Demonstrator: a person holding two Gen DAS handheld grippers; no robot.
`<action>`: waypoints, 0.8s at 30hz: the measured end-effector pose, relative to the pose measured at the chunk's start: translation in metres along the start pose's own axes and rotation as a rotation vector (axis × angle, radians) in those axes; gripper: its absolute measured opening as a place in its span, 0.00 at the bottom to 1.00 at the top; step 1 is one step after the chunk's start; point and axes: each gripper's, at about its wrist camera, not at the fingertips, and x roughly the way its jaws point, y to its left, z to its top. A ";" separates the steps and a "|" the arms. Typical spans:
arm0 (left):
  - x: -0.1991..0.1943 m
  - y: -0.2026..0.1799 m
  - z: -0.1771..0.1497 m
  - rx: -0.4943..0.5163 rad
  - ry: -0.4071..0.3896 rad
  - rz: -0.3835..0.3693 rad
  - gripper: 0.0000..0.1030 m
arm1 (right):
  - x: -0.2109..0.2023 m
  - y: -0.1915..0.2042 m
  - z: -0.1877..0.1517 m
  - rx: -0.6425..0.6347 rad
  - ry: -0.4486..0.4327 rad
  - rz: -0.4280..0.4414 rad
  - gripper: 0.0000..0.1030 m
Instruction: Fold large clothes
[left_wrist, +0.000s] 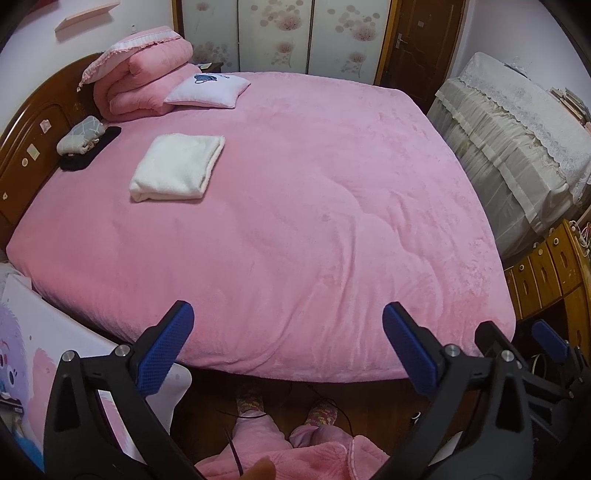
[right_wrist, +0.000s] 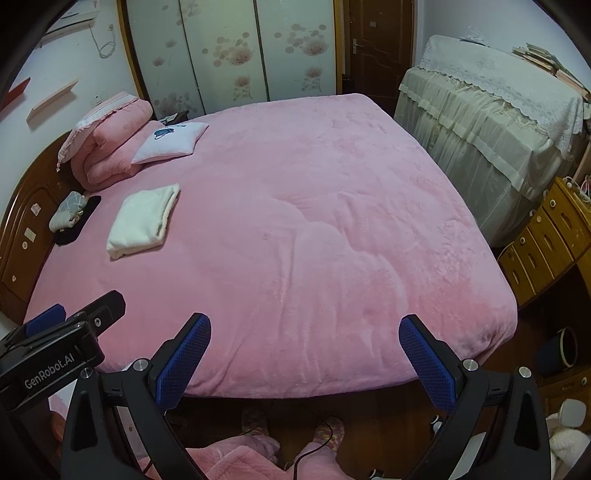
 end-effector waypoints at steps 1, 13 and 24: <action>0.000 -0.001 0.000 0.004 -0.004 0.001 0.98 | 0.000 -0.001 -0.001 0.002 0.000 -0.004 1.00; 0.022 0.001 0.001 0.008 0.018 -0.006 0.98 | 0.021 -0.010 0.012 -0.020 0.027 -0.046 1.00; 0.045 -0.002 0.001 0.063 0.015 0.032 0.98 | 0.041 -0.013 0.013 -0.032 0.074 -0.045 1.00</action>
